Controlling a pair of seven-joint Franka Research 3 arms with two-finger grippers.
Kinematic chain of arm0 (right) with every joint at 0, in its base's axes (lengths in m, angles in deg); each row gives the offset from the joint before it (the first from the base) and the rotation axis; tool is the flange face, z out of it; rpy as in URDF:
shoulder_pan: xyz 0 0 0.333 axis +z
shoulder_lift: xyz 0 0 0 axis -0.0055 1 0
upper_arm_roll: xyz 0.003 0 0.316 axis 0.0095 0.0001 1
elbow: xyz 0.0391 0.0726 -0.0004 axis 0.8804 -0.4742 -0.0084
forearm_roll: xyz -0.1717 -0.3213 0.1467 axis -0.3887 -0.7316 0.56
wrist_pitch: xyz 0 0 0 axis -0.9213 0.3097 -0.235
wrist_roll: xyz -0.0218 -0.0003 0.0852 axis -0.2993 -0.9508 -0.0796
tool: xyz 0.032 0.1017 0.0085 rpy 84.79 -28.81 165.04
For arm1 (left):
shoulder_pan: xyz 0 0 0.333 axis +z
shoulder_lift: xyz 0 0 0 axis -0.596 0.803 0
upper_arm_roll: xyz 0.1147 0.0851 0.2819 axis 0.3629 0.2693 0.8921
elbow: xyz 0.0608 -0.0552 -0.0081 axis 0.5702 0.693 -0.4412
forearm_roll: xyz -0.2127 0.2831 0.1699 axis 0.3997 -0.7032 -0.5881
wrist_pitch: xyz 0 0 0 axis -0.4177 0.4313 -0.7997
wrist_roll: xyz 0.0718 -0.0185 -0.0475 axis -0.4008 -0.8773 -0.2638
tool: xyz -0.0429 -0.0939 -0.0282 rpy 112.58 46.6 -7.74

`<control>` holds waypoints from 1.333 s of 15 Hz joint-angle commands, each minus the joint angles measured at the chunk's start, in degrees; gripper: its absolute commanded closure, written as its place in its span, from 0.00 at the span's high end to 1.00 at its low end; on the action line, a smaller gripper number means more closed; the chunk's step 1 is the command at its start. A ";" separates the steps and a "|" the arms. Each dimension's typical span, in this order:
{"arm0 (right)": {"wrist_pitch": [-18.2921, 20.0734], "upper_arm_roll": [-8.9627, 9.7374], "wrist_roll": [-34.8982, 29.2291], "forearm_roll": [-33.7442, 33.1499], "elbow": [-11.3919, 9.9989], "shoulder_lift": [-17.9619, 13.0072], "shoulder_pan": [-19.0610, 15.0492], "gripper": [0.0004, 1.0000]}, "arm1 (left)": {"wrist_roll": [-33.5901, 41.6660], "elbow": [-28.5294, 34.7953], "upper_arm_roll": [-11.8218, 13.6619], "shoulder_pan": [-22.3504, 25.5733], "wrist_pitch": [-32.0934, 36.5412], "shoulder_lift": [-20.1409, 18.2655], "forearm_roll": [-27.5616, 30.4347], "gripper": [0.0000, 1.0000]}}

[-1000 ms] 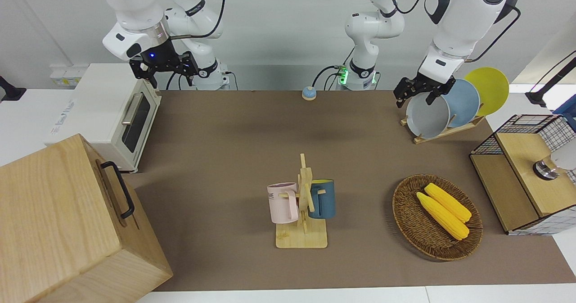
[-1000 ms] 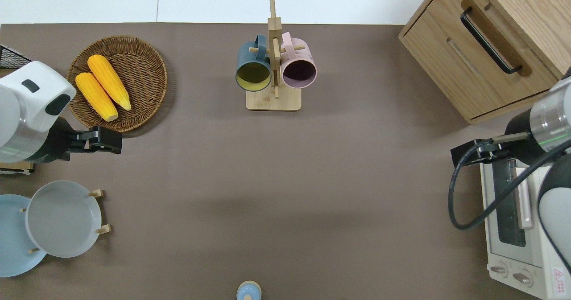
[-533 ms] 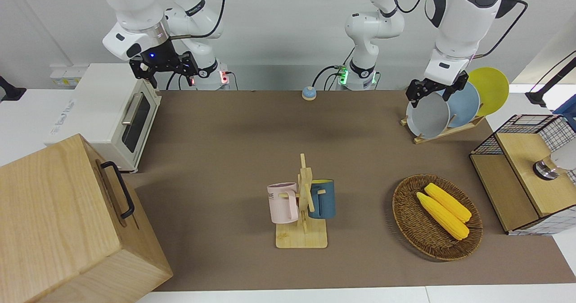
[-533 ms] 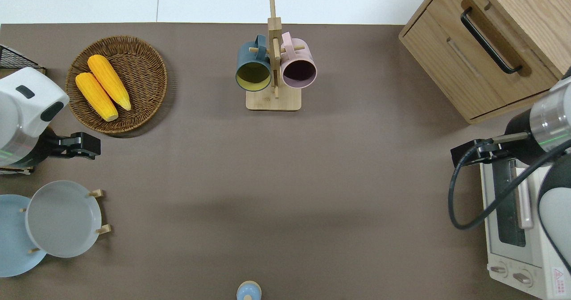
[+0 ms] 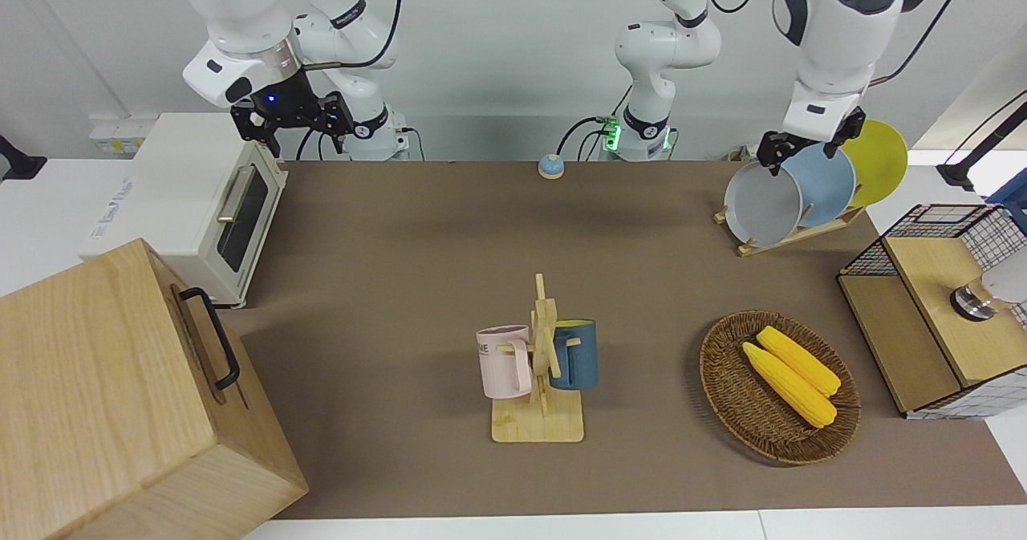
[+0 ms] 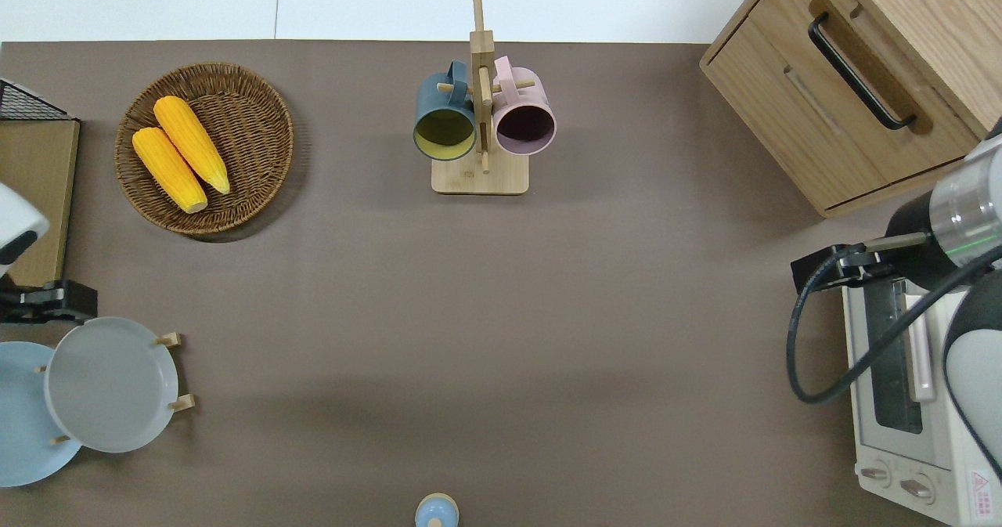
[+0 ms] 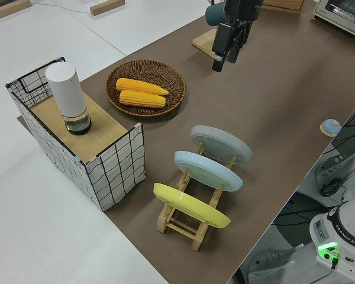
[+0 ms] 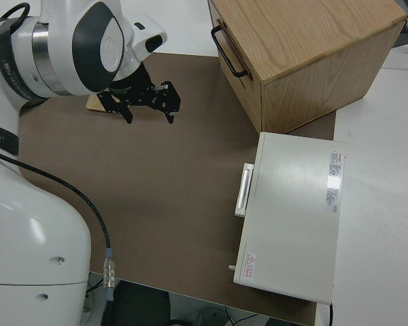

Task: Pick gray plate from low plate rack and place it on table with left arm

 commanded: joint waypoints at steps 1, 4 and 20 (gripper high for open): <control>0.62 1.21 -0.68 -0.28 0.41 -0.12 -1.32 0.98 | 3.81 9.33 4.92 -0.74 -6.39 -6.19 -0.58 1.00; 0.62 1.21 -0.68 -0.28 0.41 -0.12 -1.32 0.98 | 3.64 14.96 6.69 -0.92 -9.39 -8.48 -0.32 1.00; 0.62 1.21 -0.68 -0.28 0.41 -0.12 -1.32 0.98 | 4.68 33.87 15.48 -1.18 -24.86 -12.44 5.48 0.92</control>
